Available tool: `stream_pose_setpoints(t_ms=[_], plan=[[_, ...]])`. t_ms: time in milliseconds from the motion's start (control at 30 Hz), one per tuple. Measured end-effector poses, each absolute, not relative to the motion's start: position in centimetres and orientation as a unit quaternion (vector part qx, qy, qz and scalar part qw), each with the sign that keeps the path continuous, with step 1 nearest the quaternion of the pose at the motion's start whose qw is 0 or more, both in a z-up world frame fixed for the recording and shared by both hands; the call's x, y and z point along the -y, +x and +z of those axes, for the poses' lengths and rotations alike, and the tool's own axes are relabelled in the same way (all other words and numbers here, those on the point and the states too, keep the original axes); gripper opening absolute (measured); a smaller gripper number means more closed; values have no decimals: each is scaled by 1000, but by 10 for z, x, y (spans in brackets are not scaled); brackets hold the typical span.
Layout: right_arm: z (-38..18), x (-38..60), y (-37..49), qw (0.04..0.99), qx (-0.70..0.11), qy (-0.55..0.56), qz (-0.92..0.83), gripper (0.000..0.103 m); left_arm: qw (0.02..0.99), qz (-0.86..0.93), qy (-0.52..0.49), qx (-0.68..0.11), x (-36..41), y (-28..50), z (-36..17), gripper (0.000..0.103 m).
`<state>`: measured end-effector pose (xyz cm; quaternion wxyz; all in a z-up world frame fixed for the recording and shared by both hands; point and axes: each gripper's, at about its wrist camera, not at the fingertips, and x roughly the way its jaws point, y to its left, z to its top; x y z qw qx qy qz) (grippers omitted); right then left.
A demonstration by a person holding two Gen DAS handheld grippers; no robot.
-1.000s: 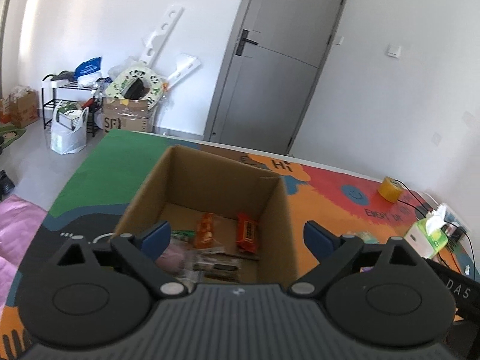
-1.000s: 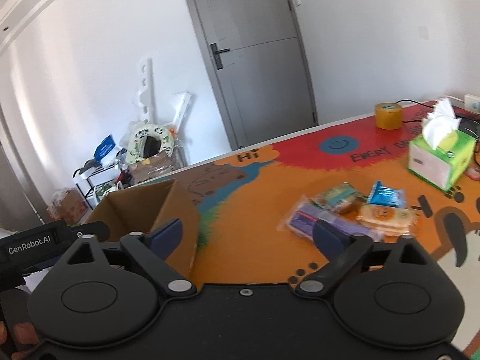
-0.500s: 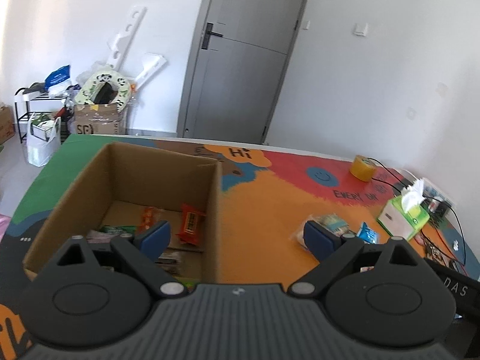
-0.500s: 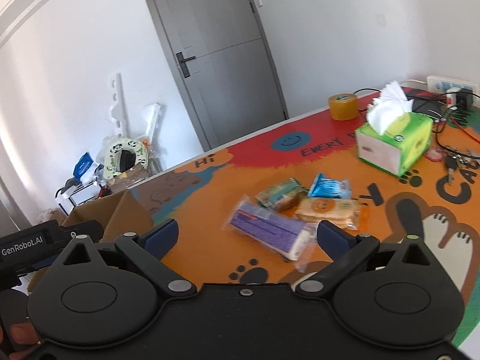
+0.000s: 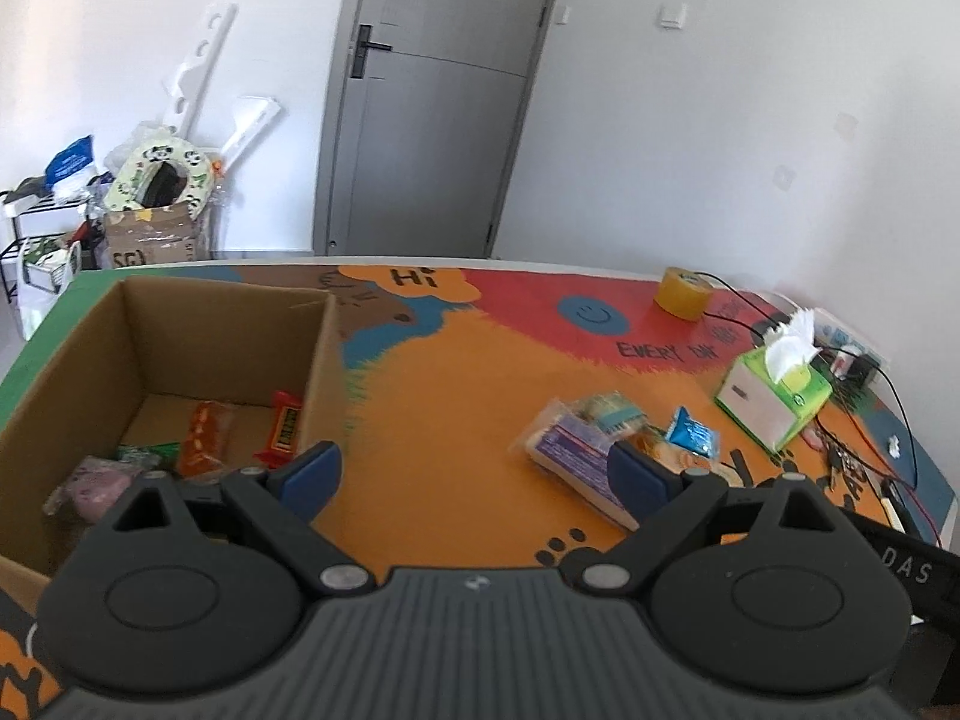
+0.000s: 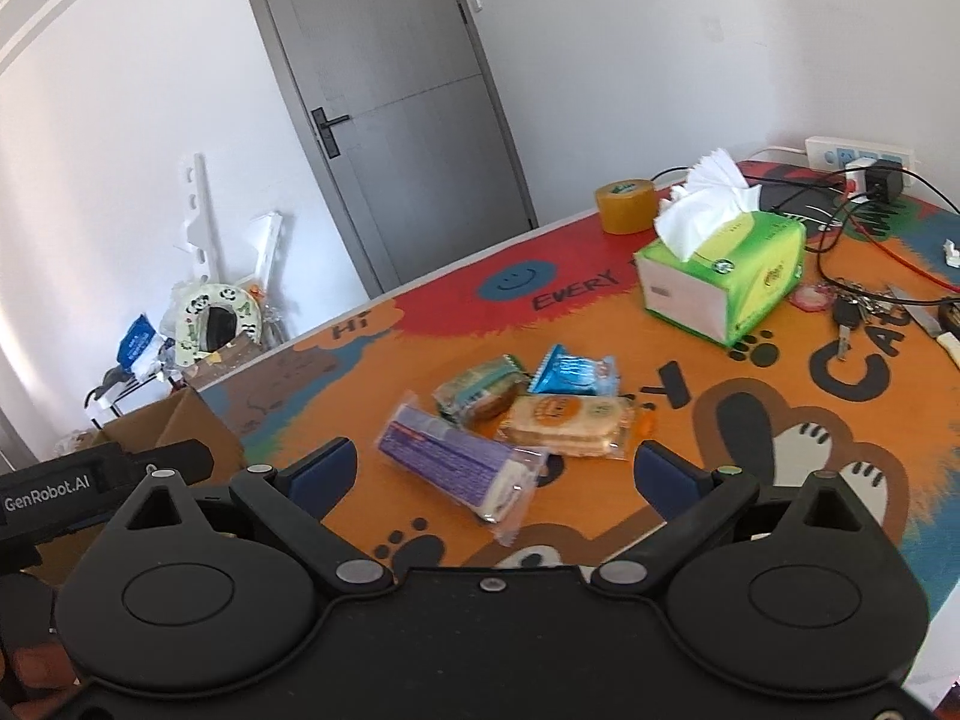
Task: Organize snacks
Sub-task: 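Move both grippers back toward the remaining snacks, then grasp the long purple packet with the left gripper while the right gripper grasps the bread packet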
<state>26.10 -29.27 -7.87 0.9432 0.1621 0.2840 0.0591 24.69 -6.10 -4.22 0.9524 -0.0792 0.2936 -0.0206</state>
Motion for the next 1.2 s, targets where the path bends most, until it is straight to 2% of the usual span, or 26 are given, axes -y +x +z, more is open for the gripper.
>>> stream_pose_setpoints(t_ms=[133,300,433,533,667,800,1200], plan=[[-85,299,264,940,-293,163,58,94,952,-32,-65,-298,72,252,-45,95],[-92,308,271,935,-302,172,64,77,950,-46,-65,-303,83,261,-50,94],[-98,315,278,934,-306,173,60,72,947,-48,-62,-312,94,273,-55,94],[-103,321,287,933,-311,172,58,64,946,-47,-55,-316,102,282,-59,94],[-106,329,300,934,-311,165,54,62,943,-42,-50,-326,112,296,-64,94],[-108,336,314,934,-315,157,56,54,938,-40,-43,-343,123,313,-71,94],[-111,338,352,934,-334,87,89,53,916,-41,-49,-397,146,357,-95,93]])
